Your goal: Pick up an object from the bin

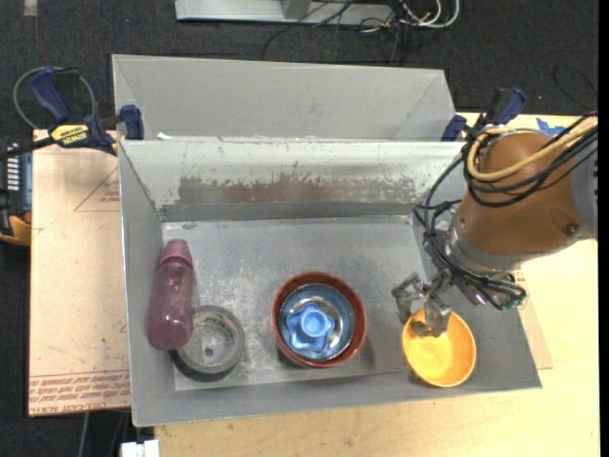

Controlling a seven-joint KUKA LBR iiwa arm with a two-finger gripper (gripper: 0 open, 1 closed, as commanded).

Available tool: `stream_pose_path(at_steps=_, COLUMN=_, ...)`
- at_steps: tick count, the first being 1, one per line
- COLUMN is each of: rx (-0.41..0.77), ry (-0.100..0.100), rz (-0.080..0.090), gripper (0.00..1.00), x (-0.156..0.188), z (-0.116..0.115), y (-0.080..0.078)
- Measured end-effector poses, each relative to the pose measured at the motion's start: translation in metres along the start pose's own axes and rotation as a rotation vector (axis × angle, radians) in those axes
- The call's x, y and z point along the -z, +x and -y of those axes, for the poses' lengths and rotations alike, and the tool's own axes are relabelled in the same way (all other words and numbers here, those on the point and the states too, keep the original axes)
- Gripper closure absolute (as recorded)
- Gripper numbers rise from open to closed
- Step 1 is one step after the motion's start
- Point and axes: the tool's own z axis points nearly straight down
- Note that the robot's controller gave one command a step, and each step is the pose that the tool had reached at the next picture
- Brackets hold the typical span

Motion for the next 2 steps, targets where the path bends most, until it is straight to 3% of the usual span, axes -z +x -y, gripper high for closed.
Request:
stream_pose_path(at_steps=1, rx=-0.241, ry=0.013, rz=0.019, gripper=1.0, x=0.037, z=0.043, y=-0.019)
stream_pose_path(at_steps=2, rx=0.005, ry=0.001, rz=0.005, gripper=1.0, x=0.095, z=0.011, y=0.006)
